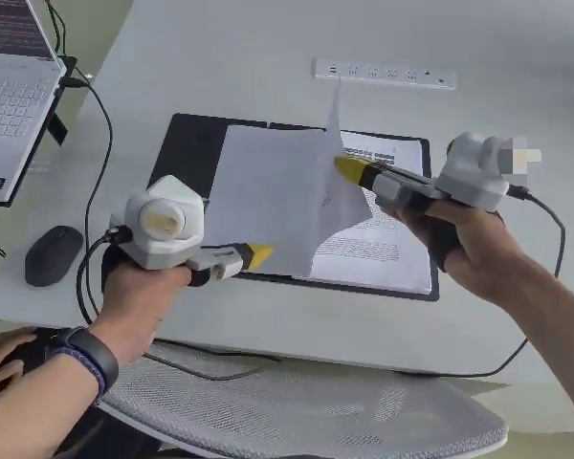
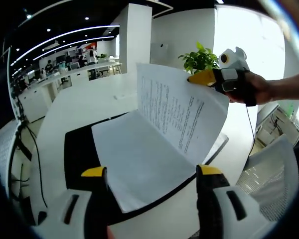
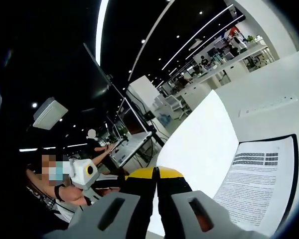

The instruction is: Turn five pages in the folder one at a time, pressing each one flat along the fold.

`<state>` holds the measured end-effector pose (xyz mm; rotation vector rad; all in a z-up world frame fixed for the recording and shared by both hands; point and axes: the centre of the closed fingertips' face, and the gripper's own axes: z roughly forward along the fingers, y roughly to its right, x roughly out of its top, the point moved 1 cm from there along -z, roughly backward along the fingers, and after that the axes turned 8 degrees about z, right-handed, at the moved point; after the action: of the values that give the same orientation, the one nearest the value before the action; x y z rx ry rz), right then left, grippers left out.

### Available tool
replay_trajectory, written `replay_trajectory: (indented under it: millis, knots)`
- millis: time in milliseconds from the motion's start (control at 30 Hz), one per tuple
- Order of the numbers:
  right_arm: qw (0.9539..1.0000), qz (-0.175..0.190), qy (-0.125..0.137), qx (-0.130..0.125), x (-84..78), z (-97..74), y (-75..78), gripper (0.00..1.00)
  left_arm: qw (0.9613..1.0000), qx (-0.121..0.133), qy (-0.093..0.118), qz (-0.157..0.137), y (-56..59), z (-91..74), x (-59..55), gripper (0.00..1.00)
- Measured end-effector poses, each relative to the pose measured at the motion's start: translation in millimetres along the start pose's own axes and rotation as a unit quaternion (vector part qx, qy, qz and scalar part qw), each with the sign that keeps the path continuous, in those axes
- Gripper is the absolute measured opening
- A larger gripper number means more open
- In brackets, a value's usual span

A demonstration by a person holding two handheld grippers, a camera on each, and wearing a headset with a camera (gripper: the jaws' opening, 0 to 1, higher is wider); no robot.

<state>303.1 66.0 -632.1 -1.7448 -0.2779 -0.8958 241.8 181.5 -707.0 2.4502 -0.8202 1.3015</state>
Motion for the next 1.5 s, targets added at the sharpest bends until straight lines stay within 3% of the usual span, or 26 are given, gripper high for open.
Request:
replay_trajectory:
  millis: [400,767,1133,1500]
  knots:
    - [0.9994,0.004,-0.031,0.016,-15.7,43.9,-5.7,0.00,0.9998,0.012,0.001,-0.018,-12.2,-14.4,-14.7,0.71]
    - [0.9970,0.011,-0.074,0.022,-41.2,84.8,-6.4,0.00,0.9996,0.021,0.006,-0.019,-23.3,-18.5,-8.7,0.71]
    - [0.9921,0.026,-0.122,0.008,-78.4,119.8,4.1,0.00,0.9994,0.023,0.006,-0.026,-23.9,-20.6,-10.9,0.72]
    - [0.9878,0.059,-0.144,-0.010,-105.5,136.3,24.2,0.00,0.9991,0.025,0.007,-0.034,-24.2,-24.7,-11.3,0.72]
